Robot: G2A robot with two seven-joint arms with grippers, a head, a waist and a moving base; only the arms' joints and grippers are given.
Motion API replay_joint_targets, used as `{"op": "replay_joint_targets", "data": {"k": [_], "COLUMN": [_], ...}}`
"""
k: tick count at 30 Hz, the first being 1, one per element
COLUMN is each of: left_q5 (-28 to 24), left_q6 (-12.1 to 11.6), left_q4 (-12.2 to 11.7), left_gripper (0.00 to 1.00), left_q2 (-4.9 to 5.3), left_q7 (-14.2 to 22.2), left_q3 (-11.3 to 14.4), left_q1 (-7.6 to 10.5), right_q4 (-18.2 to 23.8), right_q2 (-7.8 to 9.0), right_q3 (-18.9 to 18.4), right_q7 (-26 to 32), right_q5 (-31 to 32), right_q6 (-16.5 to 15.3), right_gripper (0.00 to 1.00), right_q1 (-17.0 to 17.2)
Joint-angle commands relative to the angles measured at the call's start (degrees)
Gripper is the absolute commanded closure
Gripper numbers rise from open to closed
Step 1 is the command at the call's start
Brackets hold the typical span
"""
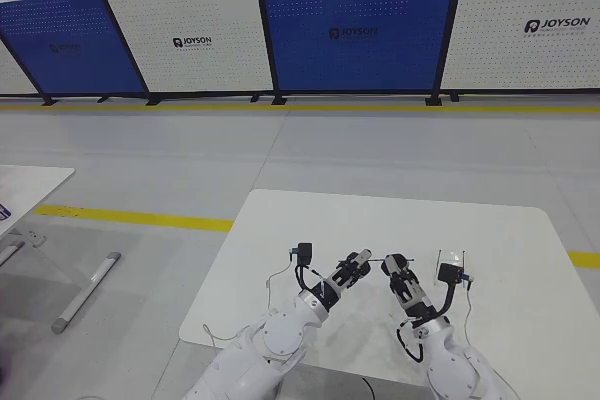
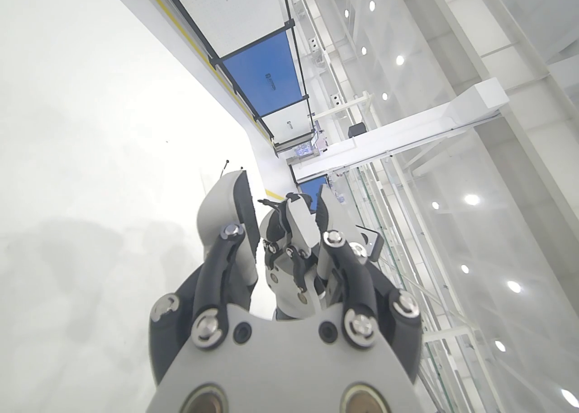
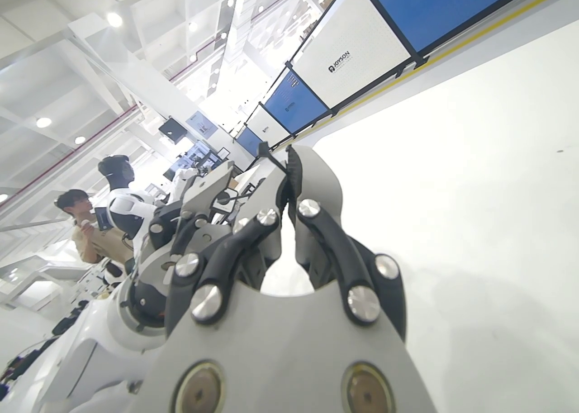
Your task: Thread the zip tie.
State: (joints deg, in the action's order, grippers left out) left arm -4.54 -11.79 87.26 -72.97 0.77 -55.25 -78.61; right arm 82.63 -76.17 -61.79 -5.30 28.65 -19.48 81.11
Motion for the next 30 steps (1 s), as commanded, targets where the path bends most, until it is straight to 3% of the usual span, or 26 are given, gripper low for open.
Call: {"op": "replay_joint_targets", "data": {"k": [1, 3, 5, 19, 29, 30], "left_q5": [0.00, 0.00, 0.00, 0.07, 3.03, 2.61], "left_q6": [0.00, 0.00, 0.00, 0.11, 0.99, 0.96], "left_q4": [0.00, 0.00, 0.00, 0.04, -0.15, -0.25], "left_gripper": [0.64, 0.54, 0.00, 0.00, 0.00, 0.07], "left_q2": [0.00, 0.00, 0.00, -0.01, -0.39, -0.46], "left_q7": [0.00, 0.00, 0.00, 0.01, -0.14, -0.34], "left_q3": [0.00, 0.00, 0.00, 0.02, 1.36, 1.35], "left_q1": [0.00, 0.00, 0.00, -0.02, 0.60, 0.72], "right_q4": [0.10, 0.25, 0.36, 0.24, 0.10, 0.09], "right_q2": [-0.02, -0.05, -0.09, -0.41, -0.60, -0.62], "right_q3": [-0.05, -0.07, -0.07, -0.17, -0.22, -0.23], "right_q7": [0.14, 0.42, 0.60, 1.08, 1.41, 1.42], "right_q5": [0.08, 0.17, 0.22, 0.31, 0.47, 0.47], "right_q6": [0.00, 0.00, 0.03, 0.52, 0.24, 0.19], "right_gripper": [1.00, 1.00, 1.00, 1.00, 1.00, 1.00], "right_q1": [-0.01, -0.07, -0.14, -0.33, -0.45, -0.44]}}
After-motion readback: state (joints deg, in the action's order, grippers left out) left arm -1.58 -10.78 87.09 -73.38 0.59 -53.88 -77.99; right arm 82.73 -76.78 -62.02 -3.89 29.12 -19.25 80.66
